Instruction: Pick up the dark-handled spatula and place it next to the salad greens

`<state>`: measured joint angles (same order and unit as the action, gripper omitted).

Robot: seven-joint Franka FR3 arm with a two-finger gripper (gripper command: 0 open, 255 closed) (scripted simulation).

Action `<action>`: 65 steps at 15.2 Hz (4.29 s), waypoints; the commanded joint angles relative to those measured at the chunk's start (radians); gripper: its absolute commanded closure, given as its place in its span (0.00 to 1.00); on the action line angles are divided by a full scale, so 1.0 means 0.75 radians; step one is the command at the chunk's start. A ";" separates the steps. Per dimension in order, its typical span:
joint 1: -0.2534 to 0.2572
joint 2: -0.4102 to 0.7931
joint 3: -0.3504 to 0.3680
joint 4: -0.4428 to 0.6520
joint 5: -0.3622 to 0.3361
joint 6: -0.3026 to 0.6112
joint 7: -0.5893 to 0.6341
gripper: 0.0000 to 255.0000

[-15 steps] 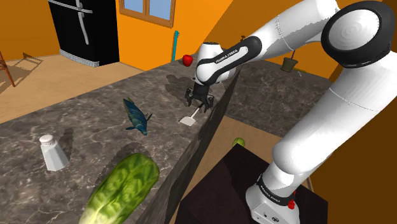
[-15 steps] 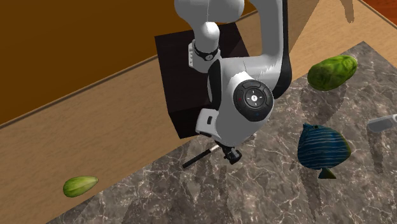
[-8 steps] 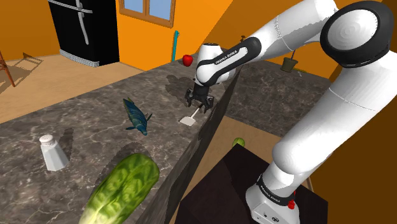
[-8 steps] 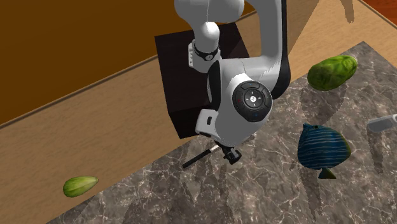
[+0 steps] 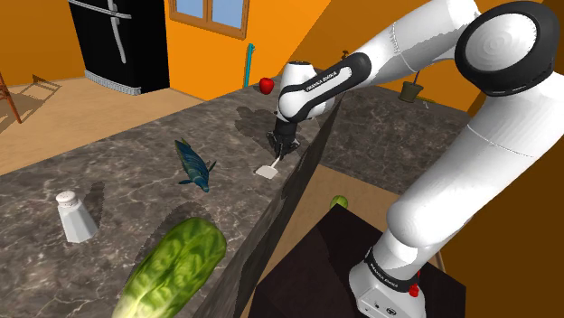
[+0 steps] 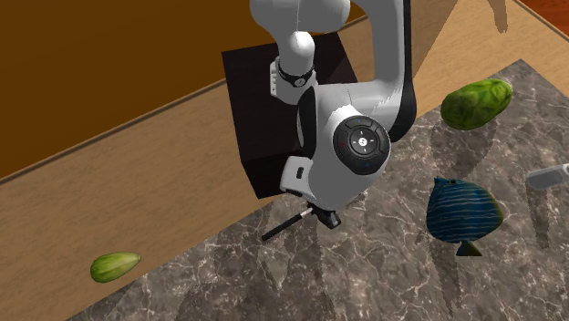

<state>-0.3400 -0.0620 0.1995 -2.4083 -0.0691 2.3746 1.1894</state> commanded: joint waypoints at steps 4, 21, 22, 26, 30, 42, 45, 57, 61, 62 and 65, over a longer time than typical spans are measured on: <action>0.001 -0.025 -0.001 0.013 0.009 -0.037 -0.008 1.00; 0.007 -0.183 -0.012 0.174 0.057 -0.353 -0.057 1.00; 0.007 -0.190 -0.013 0.186 0.059 -0.371 -0.059 1.00; 0.007 -0.213 -0.015 0.237 0.064 -0.444 -0.066 1.00; 0.007 -0.231 -0.018 0.292 0.068 -0.517 -0.072 1.00; 0.060 -0.341 0.047 0.324 0.107 -0.660 0.023 1.00; 0.101 -0.398 0.102 0.280 0.138 -0.673 0.104 1.00; 0.260 -0.504 0.361 0.240 0.269 -0.728 0.459 1.00; 0.303 -0.493 0.461 0.275 0.302 -0.742 0.590 1.00; 0.313 -0.486 0.487 0.287 0.308 -0.745 0.624 1.00; 0.336 -0.455 0.569 0.332 0.321 -0.753 0.729 1.00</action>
<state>-0.0935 -0.4090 0.6074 -2.1653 0.1678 1.8084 1.7114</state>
